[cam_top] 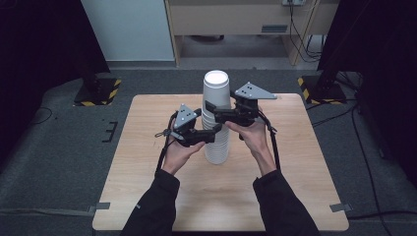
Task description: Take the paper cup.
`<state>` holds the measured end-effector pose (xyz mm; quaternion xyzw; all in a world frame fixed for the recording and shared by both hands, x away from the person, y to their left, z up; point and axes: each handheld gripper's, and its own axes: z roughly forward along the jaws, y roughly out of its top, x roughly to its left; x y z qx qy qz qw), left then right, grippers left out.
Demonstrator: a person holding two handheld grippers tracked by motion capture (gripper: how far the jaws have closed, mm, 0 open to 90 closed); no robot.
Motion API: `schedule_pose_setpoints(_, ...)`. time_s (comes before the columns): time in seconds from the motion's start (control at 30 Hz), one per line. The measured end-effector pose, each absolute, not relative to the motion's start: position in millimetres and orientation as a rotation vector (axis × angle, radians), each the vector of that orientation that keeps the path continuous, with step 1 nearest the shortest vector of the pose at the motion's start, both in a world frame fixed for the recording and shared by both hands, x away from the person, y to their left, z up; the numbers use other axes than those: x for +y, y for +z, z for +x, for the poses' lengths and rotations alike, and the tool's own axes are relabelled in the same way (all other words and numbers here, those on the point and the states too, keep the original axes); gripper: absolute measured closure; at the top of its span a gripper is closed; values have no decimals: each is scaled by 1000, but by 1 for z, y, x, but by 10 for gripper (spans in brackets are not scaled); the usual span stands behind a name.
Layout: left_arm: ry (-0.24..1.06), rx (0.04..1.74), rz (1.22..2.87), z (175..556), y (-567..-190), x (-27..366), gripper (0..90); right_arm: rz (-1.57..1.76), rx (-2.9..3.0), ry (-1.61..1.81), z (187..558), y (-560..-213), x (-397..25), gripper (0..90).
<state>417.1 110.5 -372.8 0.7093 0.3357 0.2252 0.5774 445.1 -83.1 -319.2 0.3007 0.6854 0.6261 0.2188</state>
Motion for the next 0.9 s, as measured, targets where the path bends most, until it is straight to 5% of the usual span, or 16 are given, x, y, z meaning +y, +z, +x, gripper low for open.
schedule_pose_setpoints(0.9,532,792,1648,416,-373,110,113,780,1752,1859,440,-280,-90,152)
